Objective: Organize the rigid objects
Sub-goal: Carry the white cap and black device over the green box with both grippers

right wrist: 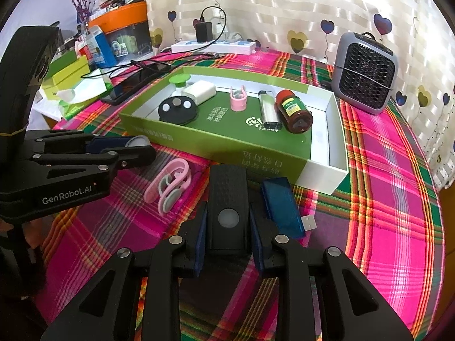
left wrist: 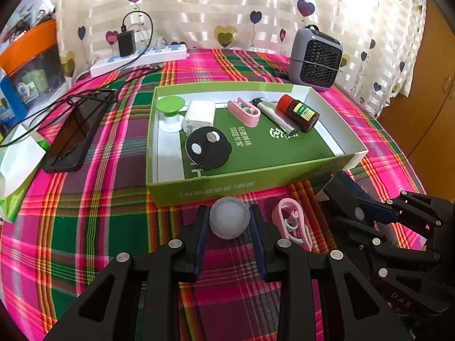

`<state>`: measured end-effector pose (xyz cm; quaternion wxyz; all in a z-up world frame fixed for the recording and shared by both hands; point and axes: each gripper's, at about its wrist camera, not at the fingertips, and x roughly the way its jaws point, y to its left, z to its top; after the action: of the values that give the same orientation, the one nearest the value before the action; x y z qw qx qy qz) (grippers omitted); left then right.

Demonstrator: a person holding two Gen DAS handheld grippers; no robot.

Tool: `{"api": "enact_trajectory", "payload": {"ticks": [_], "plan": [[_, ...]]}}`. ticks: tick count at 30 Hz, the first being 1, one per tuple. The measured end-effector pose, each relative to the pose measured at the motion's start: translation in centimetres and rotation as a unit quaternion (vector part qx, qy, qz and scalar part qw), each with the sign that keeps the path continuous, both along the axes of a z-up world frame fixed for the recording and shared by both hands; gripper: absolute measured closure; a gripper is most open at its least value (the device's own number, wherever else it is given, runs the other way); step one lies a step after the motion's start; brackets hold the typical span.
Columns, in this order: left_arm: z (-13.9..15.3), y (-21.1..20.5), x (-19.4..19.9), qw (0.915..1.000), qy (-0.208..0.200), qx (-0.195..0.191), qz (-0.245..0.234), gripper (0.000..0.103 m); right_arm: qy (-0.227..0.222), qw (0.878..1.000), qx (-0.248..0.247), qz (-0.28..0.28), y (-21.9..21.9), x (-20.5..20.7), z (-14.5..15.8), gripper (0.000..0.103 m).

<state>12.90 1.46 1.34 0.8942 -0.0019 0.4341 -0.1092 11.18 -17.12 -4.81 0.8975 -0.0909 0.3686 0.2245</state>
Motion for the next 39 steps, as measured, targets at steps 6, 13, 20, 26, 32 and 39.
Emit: {"api": "enact_trajectory", "payload": {"ticks": [6,13,20,26,32,39], "plan": [[1.1,0.4,-0.1,0.9999,-0.006,-0.009,0.000,0.076,-0.010,1.000,0.004,0.005,0.2,-0.5,0.9,0.075],[2.8,0.5,0.2,0.9997,-0.021,-0.010,-0.002,0.076,-0.022,1.000,0.012,0.006,0.0,-0.6,2.4,0.075],[4.2,0.3,1.2,0.9994,-0.030,-0.017,-0.009,0.076,-0.026,0.999,0.021,-0.001,-0.4,0.3,3.7,0.075],[5.0,0.0,2.5,0.9992,-0.035,-0.018,-0.012,0.076,-0.020,0.999,0.033,-0.005,-0.4,1.9,4.6,0.075],[5.0,-0.6,4.2,0.9990,-0.035,-0.021,-0.017,0.076,-0.016,0.999,0.027,-0.013,0.1,4.2,5.1,0.075],[4.0,-1.2,6.3,0.9990,-0.023,-0.034,-0.017,0.076,0.002,0.999,0.029,-0.026,0.0,7.9,5.0,0.075]]}}
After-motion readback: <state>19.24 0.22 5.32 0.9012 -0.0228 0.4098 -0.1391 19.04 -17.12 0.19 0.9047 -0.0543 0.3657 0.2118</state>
